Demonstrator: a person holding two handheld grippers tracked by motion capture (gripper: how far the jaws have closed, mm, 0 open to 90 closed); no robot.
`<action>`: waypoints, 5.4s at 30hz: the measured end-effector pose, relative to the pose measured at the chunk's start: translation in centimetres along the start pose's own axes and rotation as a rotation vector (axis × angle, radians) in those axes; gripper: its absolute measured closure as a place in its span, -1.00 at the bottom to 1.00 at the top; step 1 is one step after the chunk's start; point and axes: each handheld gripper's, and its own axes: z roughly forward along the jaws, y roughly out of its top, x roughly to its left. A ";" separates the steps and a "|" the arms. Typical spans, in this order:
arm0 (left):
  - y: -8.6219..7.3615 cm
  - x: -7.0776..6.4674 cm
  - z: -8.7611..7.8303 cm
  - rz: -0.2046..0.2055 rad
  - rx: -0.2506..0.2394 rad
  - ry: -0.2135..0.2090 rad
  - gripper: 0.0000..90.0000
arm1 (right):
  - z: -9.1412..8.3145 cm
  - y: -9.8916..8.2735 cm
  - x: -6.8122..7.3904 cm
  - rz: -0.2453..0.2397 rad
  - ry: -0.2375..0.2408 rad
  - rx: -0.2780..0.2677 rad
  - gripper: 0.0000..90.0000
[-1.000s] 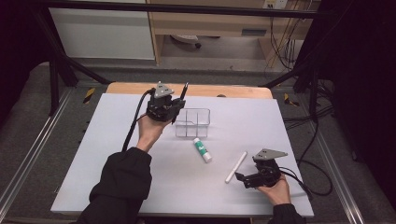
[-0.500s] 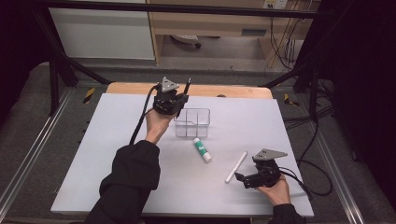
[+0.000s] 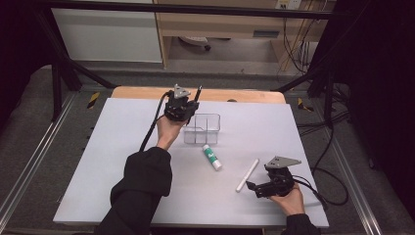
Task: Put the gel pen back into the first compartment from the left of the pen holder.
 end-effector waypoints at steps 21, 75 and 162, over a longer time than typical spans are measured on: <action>-3.4 0.2 0.3 -0.009 0.071 -0.006 0.74 | 0.1 0.0 0.0 -0.002 0.002 0.002 -0.97; -15.5 -2.9 -10.3 0.080 0.257 -0.189 -0.76 | 1.7 0.0 0.8 -0.117 0.005 0.021 1.00; -10.7 -20.3 1.8 0.075 0.359 -0.221 0.73 | -0.1 -1.5 0.2 -0.040 -0.026 0.061 -0.97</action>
